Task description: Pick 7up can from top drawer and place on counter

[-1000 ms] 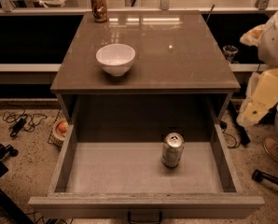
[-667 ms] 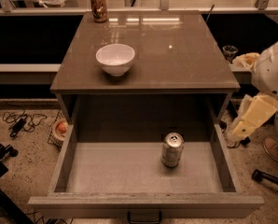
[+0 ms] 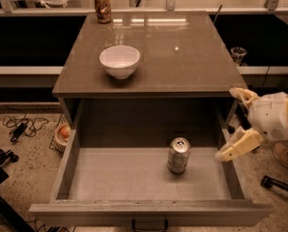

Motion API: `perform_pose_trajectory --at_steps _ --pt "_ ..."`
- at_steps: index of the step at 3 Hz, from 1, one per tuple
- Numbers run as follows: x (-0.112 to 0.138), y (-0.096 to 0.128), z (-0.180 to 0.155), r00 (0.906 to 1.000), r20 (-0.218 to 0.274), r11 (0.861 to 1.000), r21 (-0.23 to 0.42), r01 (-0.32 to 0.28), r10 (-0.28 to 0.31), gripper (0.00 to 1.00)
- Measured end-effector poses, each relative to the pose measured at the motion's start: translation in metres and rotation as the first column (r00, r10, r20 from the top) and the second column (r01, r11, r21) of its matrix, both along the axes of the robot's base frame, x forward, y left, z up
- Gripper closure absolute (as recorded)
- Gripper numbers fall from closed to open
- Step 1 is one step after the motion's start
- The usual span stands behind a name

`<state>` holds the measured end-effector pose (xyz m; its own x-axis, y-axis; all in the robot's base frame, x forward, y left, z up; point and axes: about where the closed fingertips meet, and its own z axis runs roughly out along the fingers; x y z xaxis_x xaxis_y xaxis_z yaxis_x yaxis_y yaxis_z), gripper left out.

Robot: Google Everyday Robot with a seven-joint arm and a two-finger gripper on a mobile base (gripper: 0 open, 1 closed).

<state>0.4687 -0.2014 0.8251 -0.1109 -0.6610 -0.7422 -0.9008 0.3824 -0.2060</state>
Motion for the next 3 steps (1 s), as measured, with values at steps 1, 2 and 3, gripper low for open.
perform_pose_trajectory --at_steps 1,2,3 --pt "0.005 0.014 -0.029 0.9996 0.028 0.986 0.164 -0.013 0.008 0.0" --pt "0.007 0.026 -0.05 0.9985 0.043 0.965 0.257 -0.044 0.034 0.0" --pt "0.008 0.029 -0.056 0.9981 0.045 0.959 0.279 -0.053 0.042 0.0"
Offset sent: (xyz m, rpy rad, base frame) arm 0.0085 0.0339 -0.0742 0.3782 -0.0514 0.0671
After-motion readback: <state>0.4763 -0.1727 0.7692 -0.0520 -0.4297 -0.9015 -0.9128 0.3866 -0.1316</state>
